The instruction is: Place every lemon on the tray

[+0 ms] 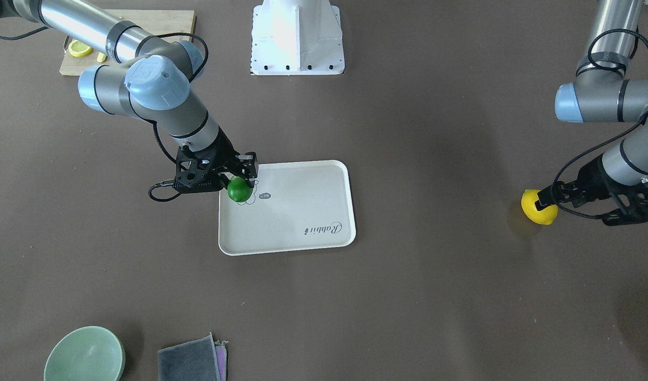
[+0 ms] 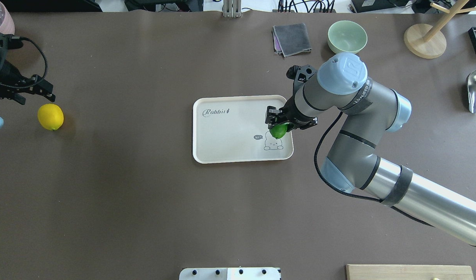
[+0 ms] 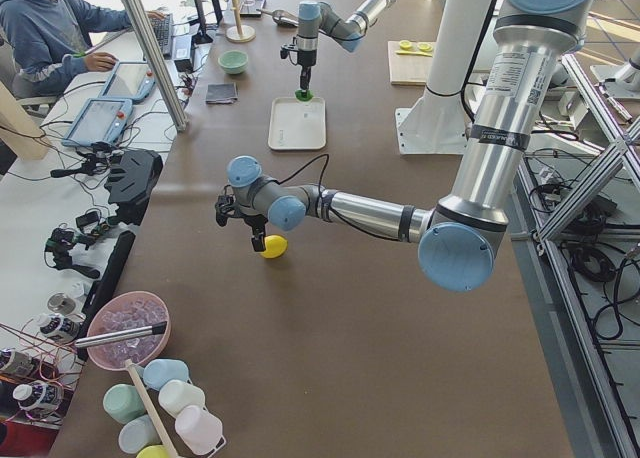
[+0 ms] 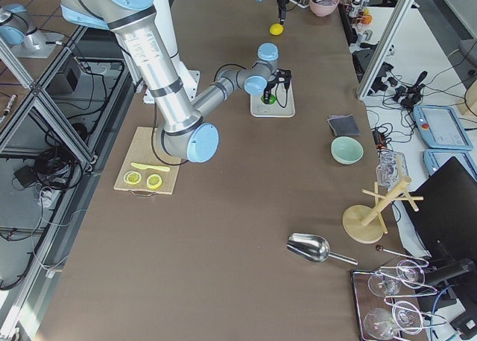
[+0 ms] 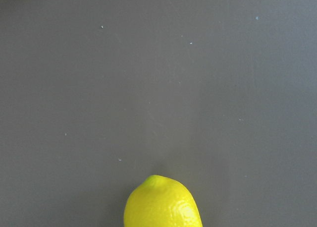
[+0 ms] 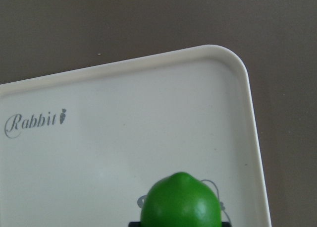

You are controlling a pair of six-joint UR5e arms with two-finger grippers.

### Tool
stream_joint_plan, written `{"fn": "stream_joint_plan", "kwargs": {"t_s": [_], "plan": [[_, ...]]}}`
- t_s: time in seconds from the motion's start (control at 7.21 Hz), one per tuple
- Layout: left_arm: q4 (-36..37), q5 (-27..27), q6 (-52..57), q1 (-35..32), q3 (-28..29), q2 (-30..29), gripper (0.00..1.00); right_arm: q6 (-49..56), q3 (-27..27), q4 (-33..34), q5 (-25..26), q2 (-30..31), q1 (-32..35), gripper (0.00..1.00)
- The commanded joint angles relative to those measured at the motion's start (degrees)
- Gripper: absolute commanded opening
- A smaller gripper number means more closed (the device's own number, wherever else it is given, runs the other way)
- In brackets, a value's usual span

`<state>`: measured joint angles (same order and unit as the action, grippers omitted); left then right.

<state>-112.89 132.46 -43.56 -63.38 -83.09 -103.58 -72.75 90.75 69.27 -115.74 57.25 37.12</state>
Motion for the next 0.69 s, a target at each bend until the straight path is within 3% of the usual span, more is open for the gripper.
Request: {"fn": "stream_joint_plan", "kwargs": {"t_s": [0.0, 0.28, 0.42, 0.55], "plan": [[-1.98, -2.19, -1.7, 0.62, 0.56, 1.01, 0.97, 0.41, -1.18, 0.08, 3.13, -1.7, -1.69, 0.0], [-5.48, -2.65, -6.51, 2.72, 1.52, 1.37, 0.97, 0.86, -1.72, 0.08, 3.32, -1.71, -1.87, 0.0], [-7.76, -2.65, -8.1, 3.87, 2.66, 1.37, 0.97, 0.42, -1.98, 0.08, 3.32, -1.79, -1.79, 0.2], [-9.26, -4.21, -8.12, 4.49, 3.71, 1.37, 0.97, -0.02, -2.16, 0.08, 4.54, -1.79, -1.78, 0.99]]}}
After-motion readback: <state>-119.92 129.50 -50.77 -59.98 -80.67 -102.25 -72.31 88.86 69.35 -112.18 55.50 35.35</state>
